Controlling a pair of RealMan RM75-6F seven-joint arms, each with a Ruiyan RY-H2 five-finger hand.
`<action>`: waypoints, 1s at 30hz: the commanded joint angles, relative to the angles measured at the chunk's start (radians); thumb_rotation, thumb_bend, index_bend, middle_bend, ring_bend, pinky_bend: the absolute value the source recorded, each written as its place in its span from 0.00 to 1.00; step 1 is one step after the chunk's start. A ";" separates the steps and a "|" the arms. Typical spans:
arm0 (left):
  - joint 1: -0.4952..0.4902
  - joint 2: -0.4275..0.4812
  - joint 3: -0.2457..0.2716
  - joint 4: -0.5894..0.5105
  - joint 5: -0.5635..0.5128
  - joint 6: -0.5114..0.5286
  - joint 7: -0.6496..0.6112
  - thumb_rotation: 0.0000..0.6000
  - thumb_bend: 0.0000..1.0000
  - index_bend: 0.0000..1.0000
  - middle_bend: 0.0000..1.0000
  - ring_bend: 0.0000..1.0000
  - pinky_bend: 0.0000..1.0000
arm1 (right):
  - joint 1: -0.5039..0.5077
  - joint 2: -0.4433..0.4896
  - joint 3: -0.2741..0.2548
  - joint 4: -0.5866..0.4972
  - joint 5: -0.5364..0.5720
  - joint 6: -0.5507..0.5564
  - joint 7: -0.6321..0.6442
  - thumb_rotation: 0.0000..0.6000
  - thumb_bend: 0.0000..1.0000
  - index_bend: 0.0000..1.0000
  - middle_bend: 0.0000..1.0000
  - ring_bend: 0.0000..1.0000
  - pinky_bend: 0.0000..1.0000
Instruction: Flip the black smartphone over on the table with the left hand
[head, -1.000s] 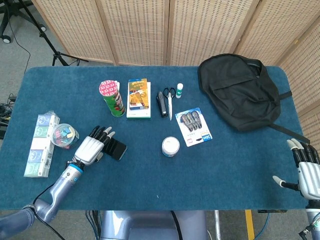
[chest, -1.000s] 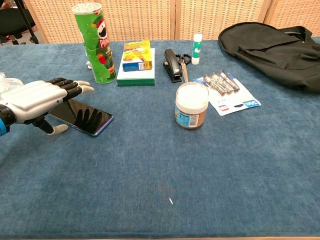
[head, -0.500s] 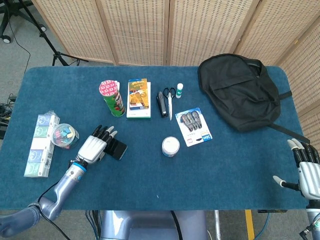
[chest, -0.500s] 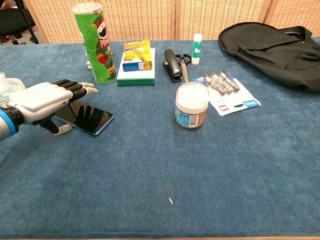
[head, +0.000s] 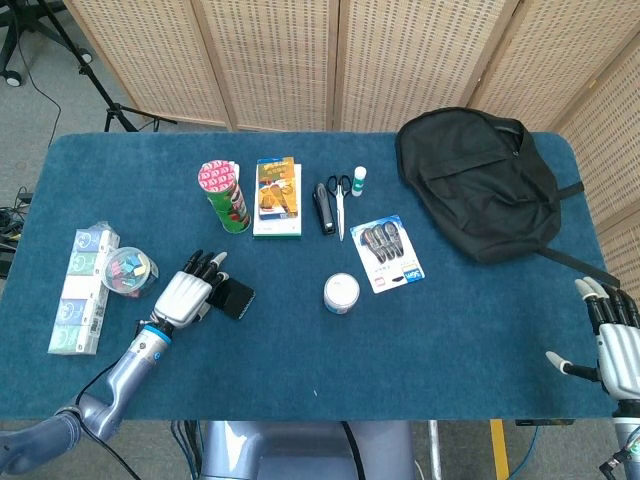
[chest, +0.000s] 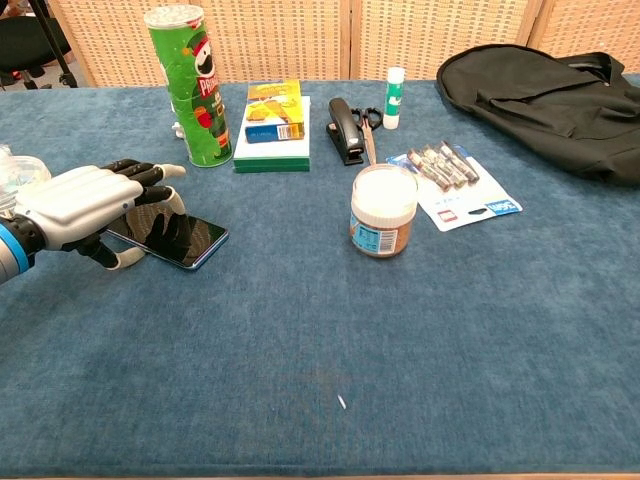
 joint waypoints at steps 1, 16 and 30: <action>0.000 -0.007 0.004 0.014 0.004 0.006 -0.009 1.00 0.67 0.44 0.00 0.00 0.00 | 0.000 0.000 0.000 0.000 0.000 0.000 0.000 1.00 0.00 0.00 0.00 0.00 0.00; -0.032 0.008 -0.016 0.013 0.017 0.035 0.044 1.00 0.82 0.56 0.00 0.00 0.00 | 0.001 0.004 0.000 -0.001 0.002 -0.005 0.013 1.00 0.00 0.00 0.00 0.00 0.00; -0.124 -0.026 -0.116 0.001 -0.050 0.000 0.208 1.00 0.48 0.02 0.00 0.00 0.00 | 0.006 0.006 0.002 0.001 0.017 -0.023 0.019 1.00 0.00 0.00 0.00 0.00 0.00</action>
